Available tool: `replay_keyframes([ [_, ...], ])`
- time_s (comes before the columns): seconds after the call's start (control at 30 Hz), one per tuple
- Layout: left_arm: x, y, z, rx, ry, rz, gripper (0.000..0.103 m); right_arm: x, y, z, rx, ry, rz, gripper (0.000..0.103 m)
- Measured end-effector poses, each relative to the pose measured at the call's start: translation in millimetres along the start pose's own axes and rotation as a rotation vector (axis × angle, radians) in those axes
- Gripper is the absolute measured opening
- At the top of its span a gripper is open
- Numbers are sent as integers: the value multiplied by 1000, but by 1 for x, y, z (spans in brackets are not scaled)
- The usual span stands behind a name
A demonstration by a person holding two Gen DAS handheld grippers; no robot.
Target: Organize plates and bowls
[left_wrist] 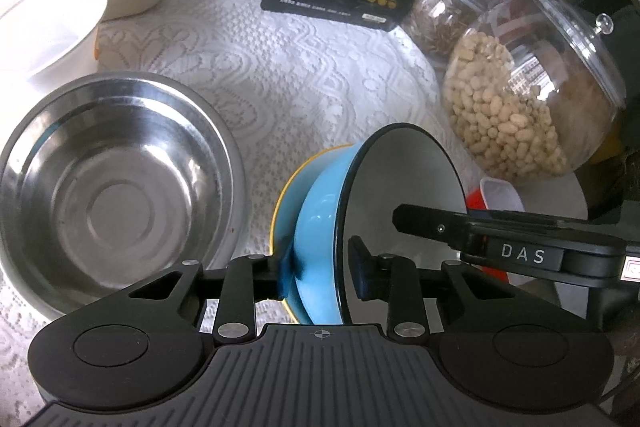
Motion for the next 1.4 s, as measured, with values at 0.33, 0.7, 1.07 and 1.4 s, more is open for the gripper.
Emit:
replay_keyframes([
  [0.33, 3, 0, -1, 9, 7, -24, 32, -2, -1, 5, -9, 2, -6, 44],
  [0.7, 28, 12, 44, -49, -126, -6, 29, 18, 8, 24, -90, -76, 30, 48],
  [1.07, 134, 124, 138, 86, -443, 137, 30, 87, 71, 43, -176, -163, 105, 56],
  [1.4, 109, 259, 168, 234, -495, 463, 30, 145, 220, -42, -88, -16, 223, 62],
])
Point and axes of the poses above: each gripper's, at about its wrist camera, not at the fingertips, and z roughly against the way its jaws point, y to its left, x to its top, the point moved 7 cm from there along -z, roughly the way its jaws point, and after that the axes turned 15 degrees about -x, right-handed, at the moved point
